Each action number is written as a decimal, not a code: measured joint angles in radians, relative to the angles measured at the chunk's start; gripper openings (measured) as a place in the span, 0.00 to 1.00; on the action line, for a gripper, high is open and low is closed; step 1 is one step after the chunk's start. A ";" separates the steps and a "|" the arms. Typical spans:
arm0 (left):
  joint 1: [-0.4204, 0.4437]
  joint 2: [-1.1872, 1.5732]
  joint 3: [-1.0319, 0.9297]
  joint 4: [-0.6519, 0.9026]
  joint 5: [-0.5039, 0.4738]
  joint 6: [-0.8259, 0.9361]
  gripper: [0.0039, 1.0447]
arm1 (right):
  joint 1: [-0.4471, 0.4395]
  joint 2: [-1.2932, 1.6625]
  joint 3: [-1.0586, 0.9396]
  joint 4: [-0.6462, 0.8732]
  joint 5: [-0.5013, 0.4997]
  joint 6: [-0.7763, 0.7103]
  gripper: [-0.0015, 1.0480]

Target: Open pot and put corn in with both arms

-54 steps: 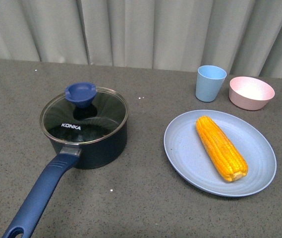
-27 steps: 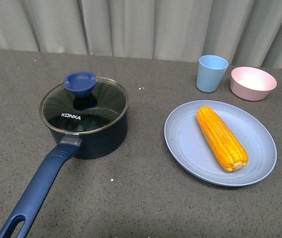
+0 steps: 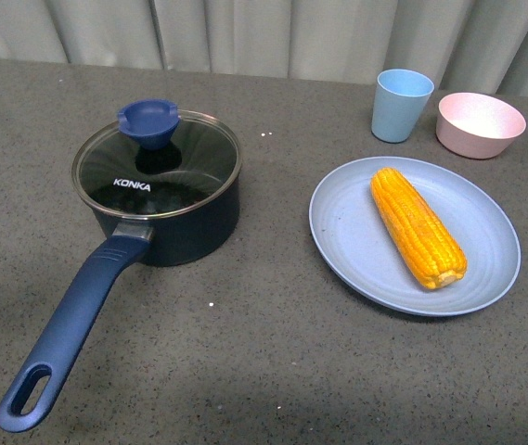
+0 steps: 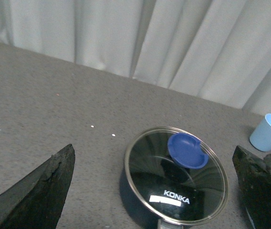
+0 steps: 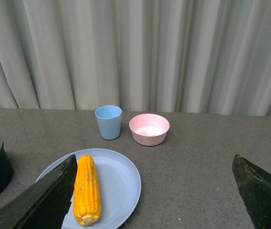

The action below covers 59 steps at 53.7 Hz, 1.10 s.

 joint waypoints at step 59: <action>-0.056 0.834 0.502 0.172 0.129 0.148 0.94 | 0.000 0.000 0.000 0.000 0.000 0.000 0.91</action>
